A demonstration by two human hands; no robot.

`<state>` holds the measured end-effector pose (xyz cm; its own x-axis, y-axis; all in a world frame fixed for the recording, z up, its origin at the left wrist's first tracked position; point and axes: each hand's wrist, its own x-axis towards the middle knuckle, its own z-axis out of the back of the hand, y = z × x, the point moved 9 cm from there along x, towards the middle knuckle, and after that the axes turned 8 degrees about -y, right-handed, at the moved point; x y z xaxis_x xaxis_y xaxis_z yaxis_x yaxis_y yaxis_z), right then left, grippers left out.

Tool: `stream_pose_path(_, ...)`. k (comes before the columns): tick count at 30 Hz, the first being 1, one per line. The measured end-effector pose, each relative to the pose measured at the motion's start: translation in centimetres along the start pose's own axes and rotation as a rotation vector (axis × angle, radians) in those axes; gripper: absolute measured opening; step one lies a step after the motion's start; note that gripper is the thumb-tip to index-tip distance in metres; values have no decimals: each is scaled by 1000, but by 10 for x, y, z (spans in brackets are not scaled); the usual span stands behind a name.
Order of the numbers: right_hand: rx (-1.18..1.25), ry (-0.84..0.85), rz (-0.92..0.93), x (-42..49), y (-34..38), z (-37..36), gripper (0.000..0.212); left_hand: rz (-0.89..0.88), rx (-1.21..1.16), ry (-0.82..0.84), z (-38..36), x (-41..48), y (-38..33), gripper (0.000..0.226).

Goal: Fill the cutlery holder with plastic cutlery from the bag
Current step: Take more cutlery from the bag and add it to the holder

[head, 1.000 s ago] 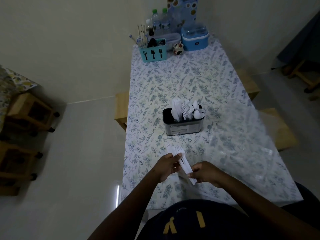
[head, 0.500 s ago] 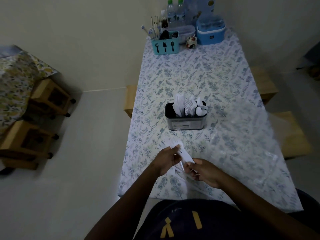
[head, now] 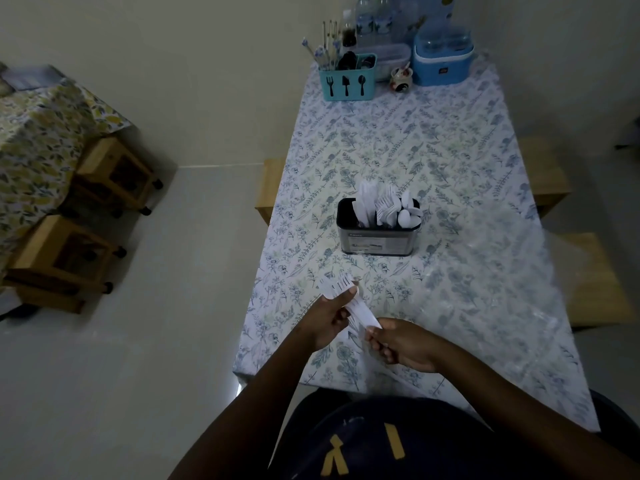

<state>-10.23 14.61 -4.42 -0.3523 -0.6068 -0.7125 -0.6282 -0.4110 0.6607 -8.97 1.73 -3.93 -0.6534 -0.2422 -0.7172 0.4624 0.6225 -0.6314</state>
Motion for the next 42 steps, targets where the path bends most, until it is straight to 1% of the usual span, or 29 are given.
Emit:
stream_pose_path(4, -14, 59, -29, 1, 3, -10, 20, 44, -43, 7, -2, -3, -2, 2)
stream_pose_path(7, -4, 72, -40, 3, 5, -16, 23, 42, -56, 54, -4, -5, -9, 14)
stream_pose_path(10, 3, 42, -28, 6, 5, -20, 23, 53, -28, 66, 4, -2, -11, 14)
stream_pose_path(14, 8, -13, -5, 14, 4, -25, 21, 43, -6, -28, 24, 3, -10, 10)
stream_pose_path(19, 11, -38, -22, 28, -6, -35, 20, -10, 154, 21, 40, -3, -9, 17)
stream_pose_path(22, -12, -48, -26, 36, -7, -42, 20, 6, 126, -15, 56, -1, -10, 17)
stream_pose_path(24, -28, -90, -12, 41, -2, -44, 26, 6, 79, -49, 65, 2, -15, 15)
stream_pose_path(27, -25, -301, 4, 51, 1, -27, 31, -20, 28, -96, 79, 10, -27, 18)
stream_pose_path(28, -107, -394, 31, 53, 3, -16, 29, -31, 27, -106, 82, 11, -31, 21)
stream_pose_path(30, -429, -565, 115, 55, 12, 4, 18, -48, 44, -119, 89, 14, -37, 28)
stream_pose_path(31, -560, -615, 150, 57, 16, 9, 14, -52, 53, -124, 92, 14, -40, 31)
stream_pose_path(32, -640, -641, 172, 59, 19, 10, 11, -58, 63, -128, 96, 15, -42, 33)
stream_pose_path(34, -740, -678, 185, 66, 21, 7, 12, -67, 79, -124, 101, 16, -45, 36)
stream_pose_path(37, -843, -737, 213, 76, 25, -2, 25, -63, 73, -101, 107, 16, -49, 22)
stream_pose_path(39, -898, -766, 230, 79, 29, -7, 29, -61, 74, -77, 109, 18, -52, 15)
stream_pose_path(42, -952, -776, 235, 83, 32, -10, 29, -53, 65, -60, 114, 21, -53, 16)
